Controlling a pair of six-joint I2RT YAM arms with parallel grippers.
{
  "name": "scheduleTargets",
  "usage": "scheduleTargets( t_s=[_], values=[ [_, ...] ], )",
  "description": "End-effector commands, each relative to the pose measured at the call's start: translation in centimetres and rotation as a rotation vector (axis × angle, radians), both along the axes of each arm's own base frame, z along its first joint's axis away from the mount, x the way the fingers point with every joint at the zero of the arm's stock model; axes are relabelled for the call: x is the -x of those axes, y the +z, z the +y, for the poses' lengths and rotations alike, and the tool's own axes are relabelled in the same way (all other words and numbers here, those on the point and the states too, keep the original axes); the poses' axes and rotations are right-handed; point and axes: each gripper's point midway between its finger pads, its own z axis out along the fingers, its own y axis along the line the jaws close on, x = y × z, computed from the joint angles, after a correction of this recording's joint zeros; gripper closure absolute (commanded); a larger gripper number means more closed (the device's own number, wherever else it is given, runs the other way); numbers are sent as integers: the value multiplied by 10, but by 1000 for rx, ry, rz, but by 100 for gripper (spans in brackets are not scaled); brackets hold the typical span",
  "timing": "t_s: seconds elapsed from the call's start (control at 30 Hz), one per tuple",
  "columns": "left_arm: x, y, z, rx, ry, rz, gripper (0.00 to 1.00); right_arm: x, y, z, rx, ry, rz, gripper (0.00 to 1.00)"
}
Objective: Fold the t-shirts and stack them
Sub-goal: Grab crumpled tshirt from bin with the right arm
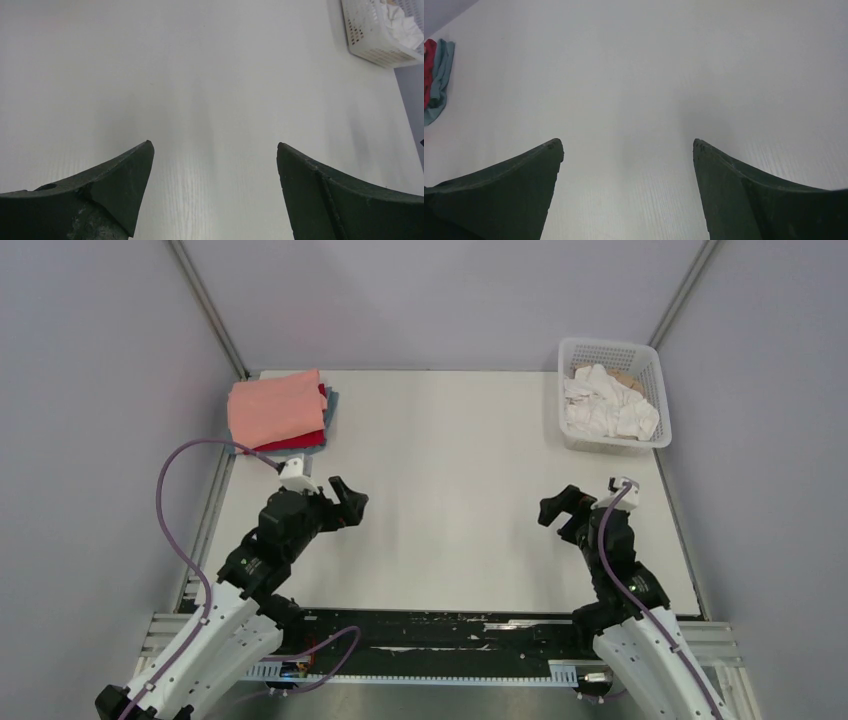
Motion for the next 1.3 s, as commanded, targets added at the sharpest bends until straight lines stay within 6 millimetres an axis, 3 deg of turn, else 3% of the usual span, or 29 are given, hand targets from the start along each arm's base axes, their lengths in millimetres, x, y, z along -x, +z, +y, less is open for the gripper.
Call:
scheduleTargets(
  t_s=[0.0,0.13,0.3,0.5,0.6,0.63,0.7,0.93,1.07,1.1,1.27],
  values=[
    [-9,21,-7,34,-11,-75,0,-9,27,6,-10,26,-76,0],
    [-15,19,-14,48,-30,-80,0,-22,49,16,-11,73,-117,0],
    [-25,21,-23,63,-46,-93,0,-55,96,15,46,34,-149,0],
    [-36,14,-28,37,-45,-81,0,-119,134,-34,165,-182,-82,0],
    [-40,7,-29,17,-45,-62,0,-165,134,-54,122,-162,-26,0],
    [-42,6,-29,11,-41,-59,0,-178,129,-56,109,-133,1,0],
    [-44,4,-29,1,-35,-55,0,-204,120,-81,114,-157,47,0],
    [-50,-4,-29,-27,-29,-36,0,-292,60,-136,149,-163,212,0],
    [-51,-10,-30,-34,-29,-16,0,-337,23,-154,155,-164,256,0],
    [-51,-13,-30,-37,-26,-7,0,-349,5,-157,154,-157,273,0],
    [-50,-19,-24,-54,-3,16,0,-397,-27,-173,196,-170,261,5]
  ],
)
